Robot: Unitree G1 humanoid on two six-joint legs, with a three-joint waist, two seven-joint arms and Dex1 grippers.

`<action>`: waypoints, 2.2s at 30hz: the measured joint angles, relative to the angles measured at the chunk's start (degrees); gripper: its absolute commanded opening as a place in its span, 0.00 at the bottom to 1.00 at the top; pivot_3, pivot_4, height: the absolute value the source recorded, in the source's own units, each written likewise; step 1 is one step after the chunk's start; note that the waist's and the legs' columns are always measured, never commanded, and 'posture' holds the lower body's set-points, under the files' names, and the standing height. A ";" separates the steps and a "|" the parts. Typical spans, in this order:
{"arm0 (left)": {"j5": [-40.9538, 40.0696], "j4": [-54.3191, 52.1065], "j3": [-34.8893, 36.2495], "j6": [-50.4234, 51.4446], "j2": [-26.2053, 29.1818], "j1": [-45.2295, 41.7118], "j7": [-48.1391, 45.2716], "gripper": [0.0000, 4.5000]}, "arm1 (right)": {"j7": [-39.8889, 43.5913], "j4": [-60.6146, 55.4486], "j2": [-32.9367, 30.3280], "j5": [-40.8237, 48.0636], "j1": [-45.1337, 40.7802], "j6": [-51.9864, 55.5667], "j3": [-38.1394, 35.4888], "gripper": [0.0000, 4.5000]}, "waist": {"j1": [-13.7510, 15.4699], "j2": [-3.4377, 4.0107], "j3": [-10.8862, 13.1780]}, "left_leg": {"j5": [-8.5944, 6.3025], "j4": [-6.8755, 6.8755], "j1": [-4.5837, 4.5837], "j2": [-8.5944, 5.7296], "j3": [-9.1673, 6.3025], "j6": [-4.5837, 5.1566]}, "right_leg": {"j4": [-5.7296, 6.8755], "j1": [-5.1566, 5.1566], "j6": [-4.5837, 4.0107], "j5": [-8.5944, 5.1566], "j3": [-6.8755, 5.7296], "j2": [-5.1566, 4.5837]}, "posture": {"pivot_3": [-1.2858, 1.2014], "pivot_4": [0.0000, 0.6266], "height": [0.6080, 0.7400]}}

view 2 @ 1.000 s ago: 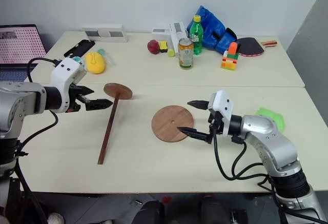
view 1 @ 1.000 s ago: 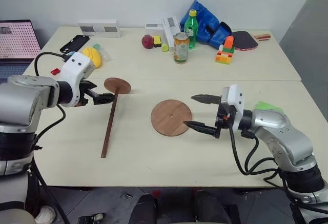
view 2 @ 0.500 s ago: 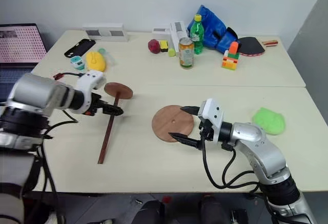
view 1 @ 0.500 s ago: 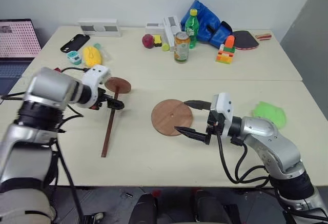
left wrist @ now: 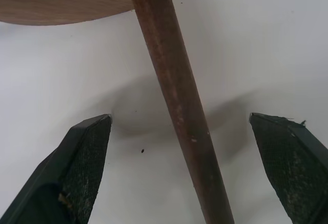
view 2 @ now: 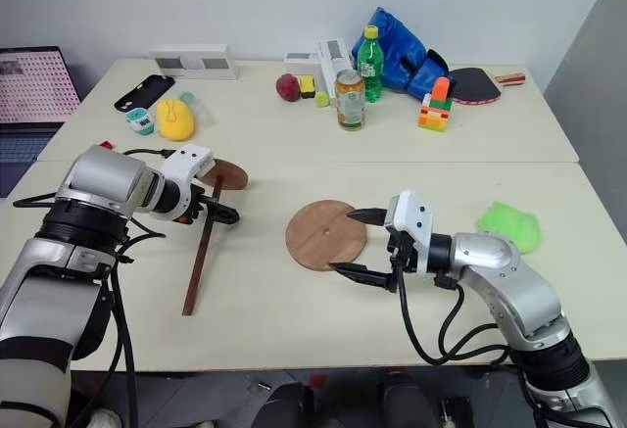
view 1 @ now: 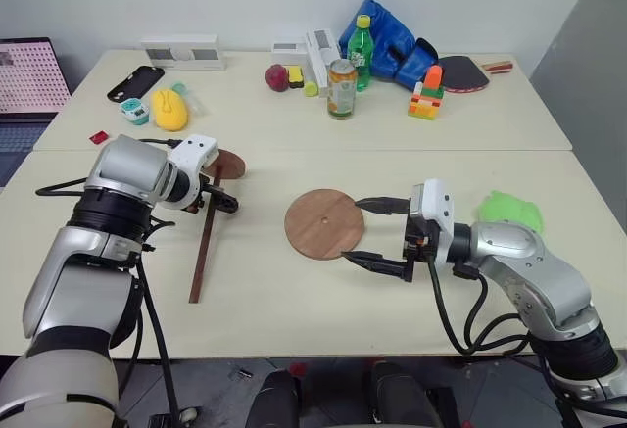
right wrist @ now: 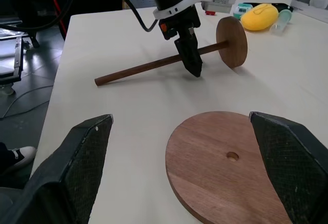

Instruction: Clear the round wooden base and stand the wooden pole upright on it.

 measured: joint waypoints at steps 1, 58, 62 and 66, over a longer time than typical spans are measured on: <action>0.05 0.02 0.00 0.28 -0.52 0.01 0.25 0.85 | 0.03 -0.23 -0.18 0.02 -0.06 0.11 0.00 1.00 | 0.00 0.00 0.00 | 0.00 0.00 0.00 0.00 0.00 0.00 | 0.01 0.00 0.00 0.00 0.00 -0.01 | 0.52 0.24 1.00; -21.51 -50.67 24.98 -41.78 -19.93 31.29 0.43 0.06 | -0.49 -5.88 -5.37 -3.14 11.31 -2.80 -3.01 1.00 | 0.54 -0.01 -0.10 | -0.08 0.49 0.07 -0.01 0.07 0.14 | 0.41 0.14 0.02 0.00 0.09 -0.02 | 0.52 0.24 1.00; -20.97 -47.84 23.16 -45.03 -21.67 30.22 0.65 0.06 | -1.85 -5.97 -5.37 -4.23 11.45 -2.03 -3.04 1.00 | 0.70 -0.02 -0.10 | -0.09 0.51 0.04 -0.02 0.05 0.14 | 0.38 0.15 0.02 0.00 0.07 -0.02 | 0.52 0.24 1.00; -21.04 -46.64 22.45 -46.22 -22.87 29.42 1.05 0.06 | -4.01 -7.68 -5.36 -4.12 12.52 0.95 -3.27 1.00 | 0.72 -0.01 -0.10 | -0.09 0.51 0.05 0.00 0.06 0.15 | 0.39 0.15 0.02 0.00 0.08 -0.01 | 0.52 0.24 1.00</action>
